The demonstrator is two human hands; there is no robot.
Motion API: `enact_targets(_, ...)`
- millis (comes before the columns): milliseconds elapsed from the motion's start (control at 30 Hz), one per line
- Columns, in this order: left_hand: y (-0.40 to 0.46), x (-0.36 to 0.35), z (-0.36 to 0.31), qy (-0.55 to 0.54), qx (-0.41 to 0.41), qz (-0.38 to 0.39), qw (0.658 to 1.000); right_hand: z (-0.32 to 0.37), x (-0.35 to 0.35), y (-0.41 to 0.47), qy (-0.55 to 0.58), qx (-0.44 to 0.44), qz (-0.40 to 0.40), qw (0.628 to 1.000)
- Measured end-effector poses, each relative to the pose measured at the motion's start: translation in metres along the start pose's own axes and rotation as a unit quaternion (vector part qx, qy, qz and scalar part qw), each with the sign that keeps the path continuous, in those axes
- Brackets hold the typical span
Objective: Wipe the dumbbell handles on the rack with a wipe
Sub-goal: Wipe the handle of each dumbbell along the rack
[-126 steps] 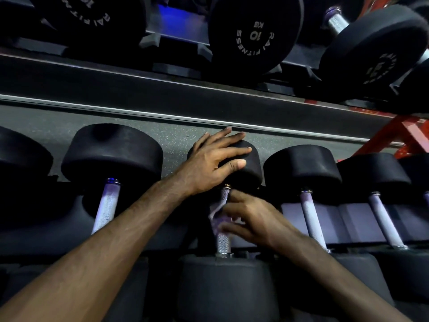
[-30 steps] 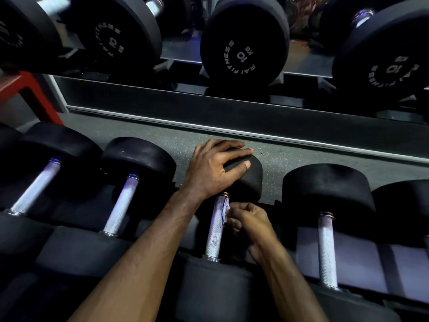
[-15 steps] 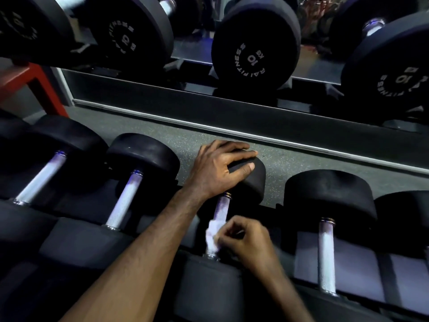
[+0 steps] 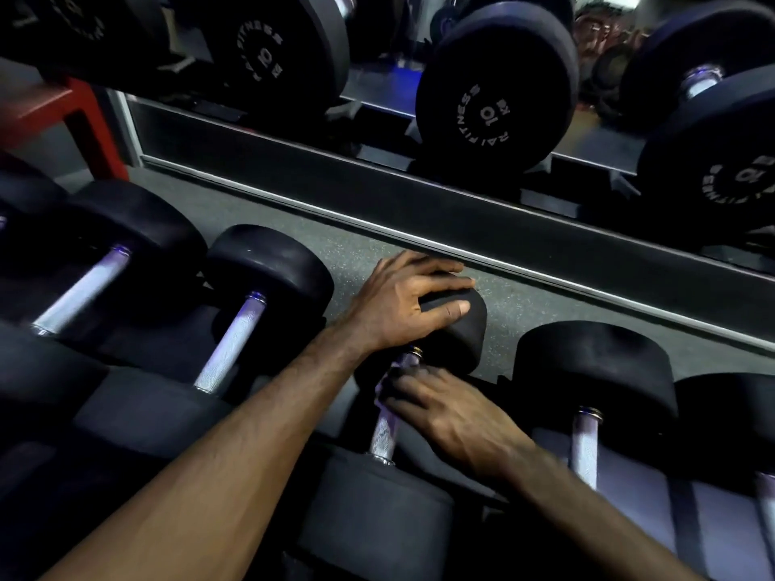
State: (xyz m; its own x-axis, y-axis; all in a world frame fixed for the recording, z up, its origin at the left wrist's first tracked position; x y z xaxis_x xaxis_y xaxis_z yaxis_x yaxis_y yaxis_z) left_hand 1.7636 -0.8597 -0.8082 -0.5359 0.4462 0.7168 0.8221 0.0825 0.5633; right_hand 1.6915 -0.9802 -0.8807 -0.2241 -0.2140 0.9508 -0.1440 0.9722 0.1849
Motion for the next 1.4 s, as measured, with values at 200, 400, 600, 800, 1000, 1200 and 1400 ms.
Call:
enact_targets(200,-0.001,-0.001,0.0,0.003,-0.007,-0.011,1.0,0.004,-0.002,0.0,-0.098,0.052,0.009,0.994)
enact_targets(400,-0.002,-0.002,0.001,-0.001,-0.003,0.007,1.0,0.022,-0.013,-0.004,-0.085,0.126,0.054,0.987)
enact_targets(600,-0.002,-0.001,0.002,-0.012,-0.014,0.011,1.0,0.026,-0.013,0.006,-0.074,0.117,0.075,0.988)
enact_targets(800,-0.001,-0.001,0.002,-0.01,-0.033,-0.007,0.999,0.001,0.001,0.02,-0.113,0.057,0.074,0.989)
enact_targets(1000,-0.003,0.001,0.0,-0.008,-0.053,-0.034,0.998,0.014,0.0,0.023,-0.103,0.101,0.098,0.985)
enact_targets(1200,-0.003,0.0,0.002,-0.006,-0.061,-0.04,0.997,0.03,-0.009,0.022,-0.094,0.116,0.13,0.98)
enact_targets(1400,-0.002,0.001,0.002,-0.007,-0.062,-0.042,0.997,0.005,0.002,0.02,-0.086,0.062,0.086,0.991)
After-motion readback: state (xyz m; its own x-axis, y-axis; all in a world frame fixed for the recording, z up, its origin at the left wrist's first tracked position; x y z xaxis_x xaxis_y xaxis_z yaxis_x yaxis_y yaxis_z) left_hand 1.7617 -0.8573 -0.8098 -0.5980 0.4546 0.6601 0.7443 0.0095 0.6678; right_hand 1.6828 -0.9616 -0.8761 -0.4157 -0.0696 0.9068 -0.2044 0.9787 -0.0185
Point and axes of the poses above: each hand's wrist, its own y-axis towards the middle knuckle, its own x-axis out of the back of the hand, z = x × y, the point moved 9 cm from there along y, towards the middle knuckle, and after that the axes turned 2 degrees about z, right-handed, at the moved point
